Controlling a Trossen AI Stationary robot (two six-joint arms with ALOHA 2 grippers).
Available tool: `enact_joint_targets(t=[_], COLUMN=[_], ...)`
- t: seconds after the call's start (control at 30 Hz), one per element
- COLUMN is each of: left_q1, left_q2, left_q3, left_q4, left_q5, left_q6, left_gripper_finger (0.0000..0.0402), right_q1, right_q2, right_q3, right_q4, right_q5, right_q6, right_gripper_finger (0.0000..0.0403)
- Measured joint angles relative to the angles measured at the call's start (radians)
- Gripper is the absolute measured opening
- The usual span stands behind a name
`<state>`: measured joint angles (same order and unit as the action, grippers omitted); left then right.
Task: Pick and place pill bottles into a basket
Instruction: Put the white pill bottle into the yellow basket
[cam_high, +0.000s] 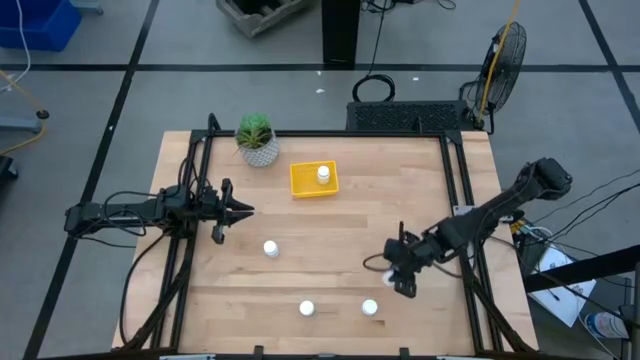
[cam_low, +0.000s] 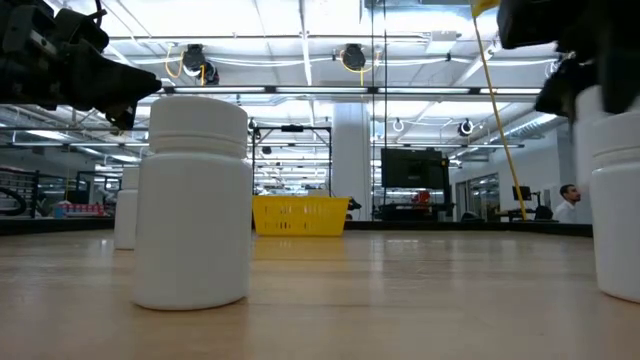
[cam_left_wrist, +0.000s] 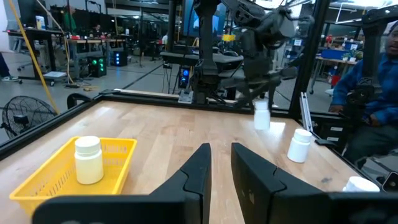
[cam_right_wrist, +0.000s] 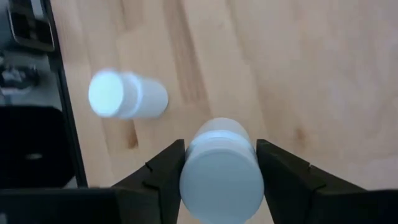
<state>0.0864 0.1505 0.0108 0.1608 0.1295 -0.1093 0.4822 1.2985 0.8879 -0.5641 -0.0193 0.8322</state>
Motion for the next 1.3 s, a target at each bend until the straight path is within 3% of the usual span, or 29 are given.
enact_joint_targets(t=[0.2, 0.57, 0.83, 1.3], left_q1=[0.0, 0.0, 0.0, 0.0], left_q2=[0.0, 0.0, 0.0, 0.0], left_q3=[0.0, 0.0, 0.0, 0.0], left_q4=[0.0, 0.0, 0.0, 0.0], left_q5=[0.0, 0.0, 0.0, 0.0], left_q6=[0.0, 0.0, 0.0, 0.0], left_gripper_finger=[0.0065, 0.0065, 0.0065, 0.0065], right_q1=[-0.093, -0.303, -0.456, -0.659], right_q2=[-0.051, -0.055, -0.047, 0.134], right_q3=[0.005, 0.148, 0.184, 0.357], right_q4=[-0.005, -0.049, 0.012, 0.037], right_q5=[0.001, 0.022, 0.022, -0.087], right_q6=[-0.045, -0.226, -0.348, -0.526], right_gripper_finger=[0.0168, 0.0168, 0.0168, 0.0168])
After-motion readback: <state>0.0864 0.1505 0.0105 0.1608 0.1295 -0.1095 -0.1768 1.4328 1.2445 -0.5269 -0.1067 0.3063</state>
